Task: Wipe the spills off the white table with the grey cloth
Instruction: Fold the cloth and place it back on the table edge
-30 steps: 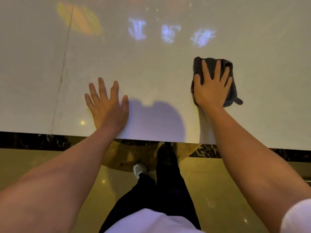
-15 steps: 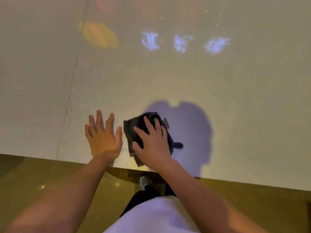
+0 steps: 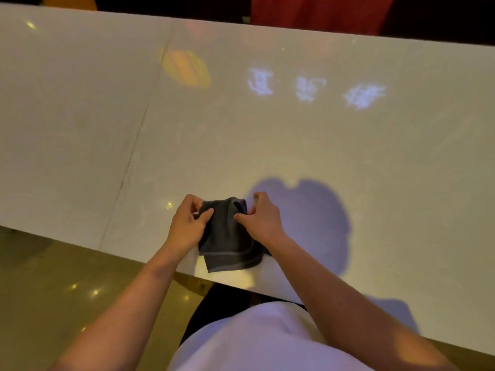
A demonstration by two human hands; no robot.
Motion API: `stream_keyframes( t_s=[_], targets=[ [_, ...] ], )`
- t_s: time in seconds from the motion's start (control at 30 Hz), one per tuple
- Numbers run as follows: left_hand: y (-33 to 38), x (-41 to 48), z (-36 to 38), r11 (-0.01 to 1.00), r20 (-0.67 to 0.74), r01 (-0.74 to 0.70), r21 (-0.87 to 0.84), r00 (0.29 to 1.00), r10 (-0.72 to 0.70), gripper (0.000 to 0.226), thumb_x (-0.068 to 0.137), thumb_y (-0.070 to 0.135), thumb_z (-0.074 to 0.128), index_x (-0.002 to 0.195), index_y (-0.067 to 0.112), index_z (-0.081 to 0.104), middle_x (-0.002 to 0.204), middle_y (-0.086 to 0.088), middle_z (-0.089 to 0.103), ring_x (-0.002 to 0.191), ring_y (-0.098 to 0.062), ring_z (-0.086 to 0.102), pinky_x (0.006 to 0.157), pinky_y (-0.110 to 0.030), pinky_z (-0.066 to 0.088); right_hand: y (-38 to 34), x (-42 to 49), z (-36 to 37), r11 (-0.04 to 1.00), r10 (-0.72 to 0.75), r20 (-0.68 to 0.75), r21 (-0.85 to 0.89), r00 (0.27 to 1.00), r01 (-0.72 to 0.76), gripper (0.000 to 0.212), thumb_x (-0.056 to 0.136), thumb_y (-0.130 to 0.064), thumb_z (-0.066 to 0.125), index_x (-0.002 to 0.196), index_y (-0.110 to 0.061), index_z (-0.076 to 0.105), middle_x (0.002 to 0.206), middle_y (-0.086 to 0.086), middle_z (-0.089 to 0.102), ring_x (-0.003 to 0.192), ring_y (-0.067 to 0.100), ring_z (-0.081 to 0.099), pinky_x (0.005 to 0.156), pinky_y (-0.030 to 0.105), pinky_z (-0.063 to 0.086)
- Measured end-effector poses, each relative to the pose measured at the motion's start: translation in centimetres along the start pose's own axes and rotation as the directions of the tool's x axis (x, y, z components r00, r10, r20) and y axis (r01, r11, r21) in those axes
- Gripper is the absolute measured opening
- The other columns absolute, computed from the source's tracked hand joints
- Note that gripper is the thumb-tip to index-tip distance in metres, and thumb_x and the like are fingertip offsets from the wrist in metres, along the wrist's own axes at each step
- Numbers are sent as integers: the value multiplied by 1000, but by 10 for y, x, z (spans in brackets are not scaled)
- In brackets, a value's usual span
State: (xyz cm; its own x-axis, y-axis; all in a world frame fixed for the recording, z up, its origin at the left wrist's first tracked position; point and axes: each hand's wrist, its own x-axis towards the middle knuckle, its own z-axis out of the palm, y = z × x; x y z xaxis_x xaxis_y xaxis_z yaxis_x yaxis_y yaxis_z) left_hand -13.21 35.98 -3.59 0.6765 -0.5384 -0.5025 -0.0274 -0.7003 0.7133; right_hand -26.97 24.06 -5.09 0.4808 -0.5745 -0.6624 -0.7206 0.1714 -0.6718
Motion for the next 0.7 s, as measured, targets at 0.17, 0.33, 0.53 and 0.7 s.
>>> stream_keyframes(
  t_s=[0.17,0.33,0.53,0.7],
  targets=[
    [43,5,-27,893,212,58,-446,976,42,25,91,16,69,110,9,55,95,-17,76,84,-29,72,64,-36,60,-23,16,-29,963,-148,145,245,978,110,22,81,-19,86,95,-22,68,111,7,68,102,19,64,86,28,50],
    [64,36,-54,772,415,257,-582,910,9,41,87,23,70,121,-1,68,117,-22,71,100,-28,70,76,-35,63,-51,25,-48,758,-165,274,650,947,-57,37,92,-14,74,127,-6,65,127,17,71,117,34,68,98,42,58],
    [87,95,-64,883,542,297,-364,839,-58,39,88,41,69,124,28,69,120,-10,72,106,-31,71,79,-46,61,-90,44,-53,524,-125,173,848,977,-84,34,106,-28,55,135,-11,61,130,14,70,117,28,69,90,38,61],
    [121,158,-68,878,531,207,-431,845,61,41,92,23,71,131,35,62,126,-6,70,110,-32,70,84,-46,59,-134,86,-66,611,-100,108,791,989,-25,39,108,-34,47,146,-22,49,142,9,62,127,28,63,109,47,51]
  ],
)
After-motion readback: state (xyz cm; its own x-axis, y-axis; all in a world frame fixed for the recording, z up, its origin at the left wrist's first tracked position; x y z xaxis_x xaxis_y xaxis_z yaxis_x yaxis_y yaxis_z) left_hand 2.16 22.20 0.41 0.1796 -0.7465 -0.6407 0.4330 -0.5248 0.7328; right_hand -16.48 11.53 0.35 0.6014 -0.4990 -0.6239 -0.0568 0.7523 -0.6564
